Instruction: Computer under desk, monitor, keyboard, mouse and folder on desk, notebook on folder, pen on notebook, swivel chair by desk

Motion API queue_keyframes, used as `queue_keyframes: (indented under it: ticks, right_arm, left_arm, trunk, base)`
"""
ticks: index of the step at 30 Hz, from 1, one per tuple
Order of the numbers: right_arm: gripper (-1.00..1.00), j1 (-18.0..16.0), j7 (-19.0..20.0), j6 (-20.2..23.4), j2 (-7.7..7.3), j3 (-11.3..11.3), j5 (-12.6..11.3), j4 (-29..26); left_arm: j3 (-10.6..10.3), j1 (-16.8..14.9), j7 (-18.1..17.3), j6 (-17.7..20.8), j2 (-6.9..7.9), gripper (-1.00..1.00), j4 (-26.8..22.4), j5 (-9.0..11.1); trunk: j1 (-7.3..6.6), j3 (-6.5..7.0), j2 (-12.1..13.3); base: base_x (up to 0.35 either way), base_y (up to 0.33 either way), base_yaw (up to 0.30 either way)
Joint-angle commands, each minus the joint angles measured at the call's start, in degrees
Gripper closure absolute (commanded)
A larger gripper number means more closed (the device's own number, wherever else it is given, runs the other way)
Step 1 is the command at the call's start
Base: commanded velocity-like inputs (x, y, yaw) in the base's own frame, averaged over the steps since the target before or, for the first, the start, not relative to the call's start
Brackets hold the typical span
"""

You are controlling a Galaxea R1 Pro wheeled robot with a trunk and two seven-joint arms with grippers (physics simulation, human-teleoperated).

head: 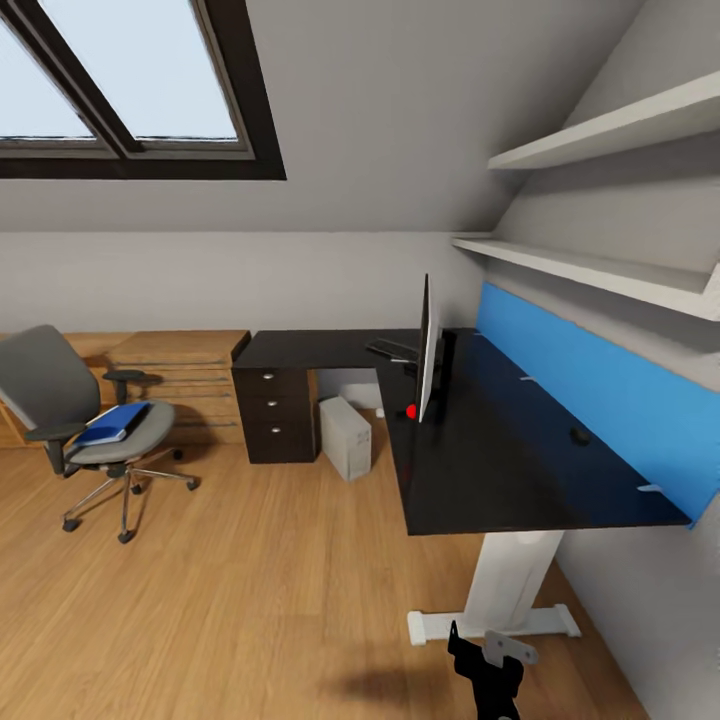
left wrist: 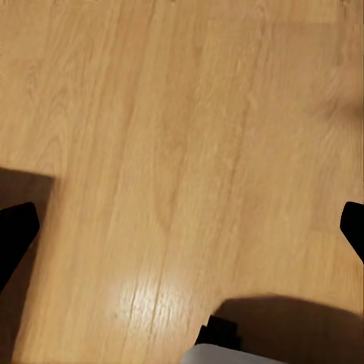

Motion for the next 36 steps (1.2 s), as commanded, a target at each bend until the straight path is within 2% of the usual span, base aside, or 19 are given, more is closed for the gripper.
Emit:
queue_keyframes:
  ticks: [1, 3, 4, 7, 15, 36]
  right_arm:
    - [-1.00, -0.1, -0.1, -0.2, 0.03, 0.0, -0.1, 0.1]
    - [-1.00, -0.1, -0.1, -0.2, 0.07, 0.0, -0.1, 0.1]
    - [-1.00, -0.1, -0.1, -0.2, 0.03, 0.0, -0.1, 0.1]
    - [-1.00, -0.1, -0.1, -0.2, 0.01, 0.0, -0.1, 0.1]
    - [-1.00, 0.0, -0.1, -0.2, 0.01, 0.0, -0.1, 0.1]
    - [-1.00, -0.1, -0.1, -0.2, -0.06, 0.0, -0.1, 0.1]
  left_arm:
    - [0.2, 0.0, 0.0, -0.3, -0.04, -1.00, 0.0, 0.0]
    - [0.3, 0.0, 0.0, -1.3, -0.05, -1.00, 0.0, 0.0]
    - [0.4, 0.0, 0.4, -4.3, -0.10, -1.00, 0.0, 0.0]
    - [0.7, 0.0, 0.6, -6.4, -0.14, -1.00, -0.1, 0.1]
    - [0.8, 0.0, 0.7, -6.6, -0.19, -1.00, -0.1, 0.0]
    - [0.4, 0.0, 0.3, -7.3, -0.21, -1.00, -0.2, -0.1]
  trunk:
    - [-0.22, 0.11, 0.4]
    - [-0.66, 0.47, 1.2]
    - [-0.88, 0.65, 1.6]
    - [-1.54, 1.19, 2.8]
    - [-3.30, 2.63, 6.0]
    - [-7.91, 6.40, 14.4]
  base:
    - [0.000, 0.000, -0.007]
    - [0.000, 0.000, -0.003]
    - [0.000, 0.000, 0.000]
    - [0.000, 0.000, 0.000]
    - [0.000, -0.078, 0.000]
    - [0.000, -0.287, 0.000]
